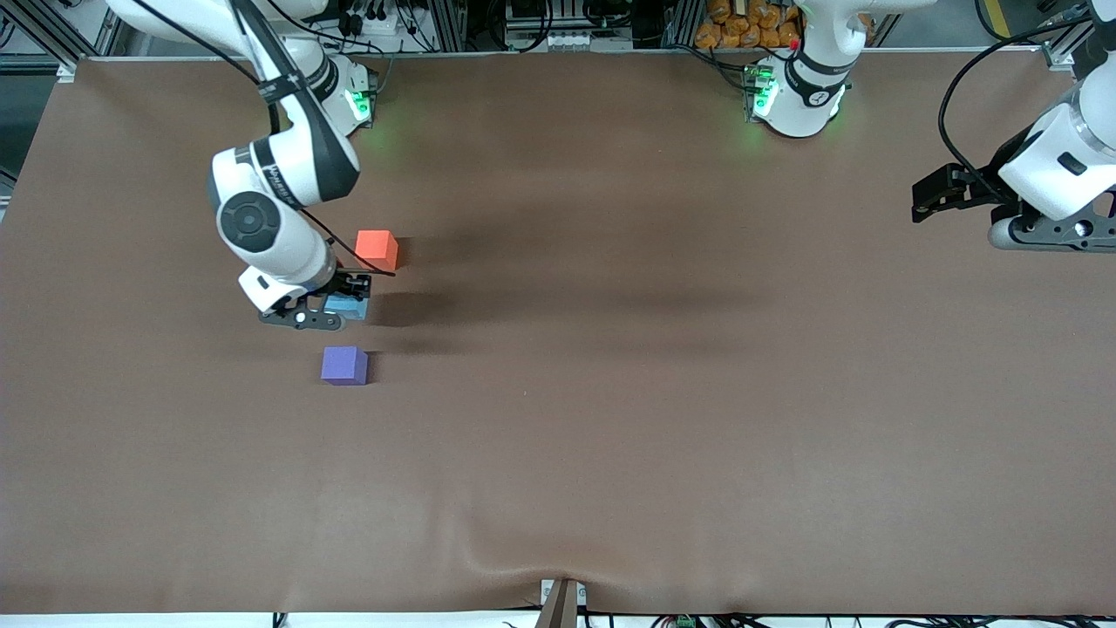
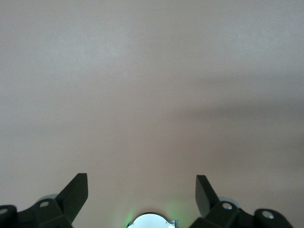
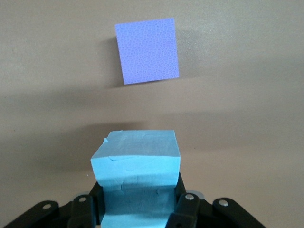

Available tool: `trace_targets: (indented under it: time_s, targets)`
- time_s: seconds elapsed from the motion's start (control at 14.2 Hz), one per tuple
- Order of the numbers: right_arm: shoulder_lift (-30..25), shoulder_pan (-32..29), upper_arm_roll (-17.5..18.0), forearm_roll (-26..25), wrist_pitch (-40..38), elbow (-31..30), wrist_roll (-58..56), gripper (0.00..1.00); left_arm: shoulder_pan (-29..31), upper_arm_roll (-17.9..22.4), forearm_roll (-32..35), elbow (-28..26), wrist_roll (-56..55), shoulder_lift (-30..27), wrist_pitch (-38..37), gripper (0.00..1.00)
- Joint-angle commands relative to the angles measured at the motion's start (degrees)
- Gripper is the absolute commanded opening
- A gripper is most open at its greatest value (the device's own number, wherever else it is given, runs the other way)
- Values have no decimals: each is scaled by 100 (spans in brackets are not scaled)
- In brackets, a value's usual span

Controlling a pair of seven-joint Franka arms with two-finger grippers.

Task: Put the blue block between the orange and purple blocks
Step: 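Carry the cyan block between the orange and purple blocks, lower it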

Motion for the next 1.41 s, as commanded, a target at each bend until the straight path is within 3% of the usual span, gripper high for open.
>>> trace_targets:
  time_s: [0.0, 0.35, 0.85, 1.34]
  targets:
    - [-201, -109, 41, 186, 460, -442, -249, 0, 20, -15, -48, 91, 0, 46, 5, 100]
    - [133, -110, 41, 186, 1049, -662, -276, 0, 20, -15, -39, 91, 9, 46, 5, 100]
    - [590, -136, 32, 186, 1383, -671, -294, 0, 29, -15, -39, 91, 9, 46, 5, 100]
    - [678, -153, 23, 177, 1401, -723, -303, 0, 20, -15, -39, 92, 0, 46, 5, 100]
